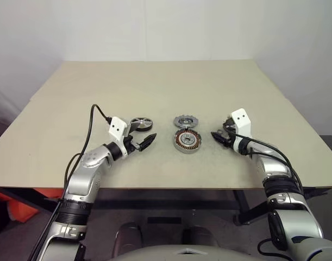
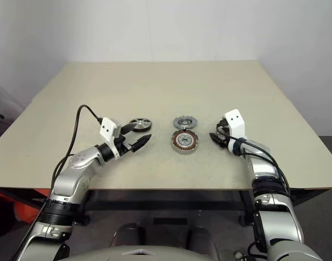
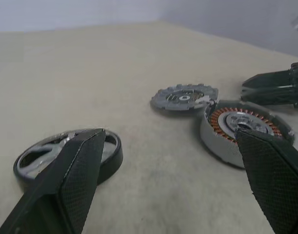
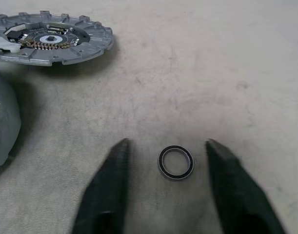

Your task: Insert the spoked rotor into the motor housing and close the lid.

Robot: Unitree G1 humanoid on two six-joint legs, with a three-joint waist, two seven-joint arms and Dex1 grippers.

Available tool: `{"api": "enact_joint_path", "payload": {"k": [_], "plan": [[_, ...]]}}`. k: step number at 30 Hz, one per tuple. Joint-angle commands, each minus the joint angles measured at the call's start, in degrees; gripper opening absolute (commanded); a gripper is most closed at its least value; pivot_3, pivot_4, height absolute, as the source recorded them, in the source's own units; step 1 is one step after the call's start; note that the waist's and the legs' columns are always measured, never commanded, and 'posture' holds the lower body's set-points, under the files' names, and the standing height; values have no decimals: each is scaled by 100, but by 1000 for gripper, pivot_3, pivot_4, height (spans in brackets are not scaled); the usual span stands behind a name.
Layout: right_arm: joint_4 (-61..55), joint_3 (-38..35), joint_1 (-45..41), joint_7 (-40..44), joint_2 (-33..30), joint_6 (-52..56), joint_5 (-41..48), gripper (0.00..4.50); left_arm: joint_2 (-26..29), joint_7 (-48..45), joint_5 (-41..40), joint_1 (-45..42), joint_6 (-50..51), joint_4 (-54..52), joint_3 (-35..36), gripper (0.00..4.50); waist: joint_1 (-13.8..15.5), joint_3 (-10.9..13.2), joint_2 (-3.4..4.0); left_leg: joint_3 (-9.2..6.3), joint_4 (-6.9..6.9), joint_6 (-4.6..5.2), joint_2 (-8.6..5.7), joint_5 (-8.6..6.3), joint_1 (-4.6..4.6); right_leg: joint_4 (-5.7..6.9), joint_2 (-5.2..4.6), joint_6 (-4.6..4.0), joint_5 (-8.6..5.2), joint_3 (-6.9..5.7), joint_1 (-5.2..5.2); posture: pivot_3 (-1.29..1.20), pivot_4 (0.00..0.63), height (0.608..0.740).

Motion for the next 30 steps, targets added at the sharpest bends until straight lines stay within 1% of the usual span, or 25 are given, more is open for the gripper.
{"api": "enact_joint_path", "payload": {"k": [1, 2, 6, 9, 11, 13, 16, 23, 25, 27, 30], "plan": [[70, 37, -152, -72, -61, -206, -54, 4203, 46, 27, -44, -57, -2, -278, 95, 4500, -2, 0, 0, 0, 0, 0, 0, 0, 1, 0, 0, 0, 0, 0, 1, 0, 0, 740], [87, 34, -128, -50, -68, -170, -34, 4486, 49, 27, -44, -53, 1, -283, 95, 4500, -2, 0, 0, 0, 0, 0, 0, 0, 1, 0, 0, 1, 0, 0, 1, 0, 0, 740], [162, -6, -57, -25, -84, 26, 37, 4486, 59, 25, -32, -64, 6, -275, 89, 4500, -3, 0, 0, 0, -1, -1, 0, 0, 4, 0, 2, 4, -2, -1, 1, 0, 0, 740], [141, -67, -57, -25, -58, 274, 150, 3835, 56, 20, -21, -100, 0, -240, 84, 4500, -2, 0, -1, 0, -1, -1, 0, 0, 4, -3, 1, 4, -2, 0, 4, 0, 0, 740], [62, -92, -64, -8, -50, 541, 262, 3176, 51, 16, -17, -123, -1, -225, 80, 4500, -3, 0, -1, 0, -1, 0, 0, 0, 10, -6, 1, 8, -4, 0, 12, 0, 0, 740], [-133, -86, -49, 79, -40, 867, 412, 2512, 49, 12, -7, -134, -9, -214, 72, 4500, 4, 0, -1, 0, -1, -1, 0, 0, 17, -6, 0, 34, -20, 2, 19, 0, 0, 740], [-290, -90, -37, 133, -24, 1191, 517, 2512, 53, 12, 7, -147, -17, -198, 66, 4500, 9, 0, -2, 0, -1, -2, 0, 1, 26, -6, 0, 39, -23, 2, 27, 0, 0, 740], [-397, -53, 13, 133, -44, 1470, 530, 2512, 63, 25, 26, -130, -25, -217, 68, 4500, 8, -1, -2, 0, -14, -2, 1, 0, 28, -14, 2, 38, -23, 1, 27, 0, 0, 740], [-419, -75, 7, 134, -33, 1527, 565, 2184, 66, 27, 32, -133, -27, -221, 67, 4500, 7, -1, -2, 0, -16, -1, 0, 0, 27, -17, 2, 38, -23, 1, 27, 0, 0, 740], [-462, -79, 13, 144, -28, 1568, 580, 1725, 71, 27, 37, -137, -28, -225, 65, 4500, 7, -1, -2, 0, -16, -1, 0, 0, 27, -18, 2, 39, -23, 1, 27, 0, 0, 740], [-572, -30, 53, 179, -30, 1564, 558, 649, 77, 24, 41, -148, -30, -219, 64, 4500, 7, -1, -2, 0, -19, -1, 1, 0, 28, -19, 2, 40, -24, 0, 26, 0, 0, 740]]}}
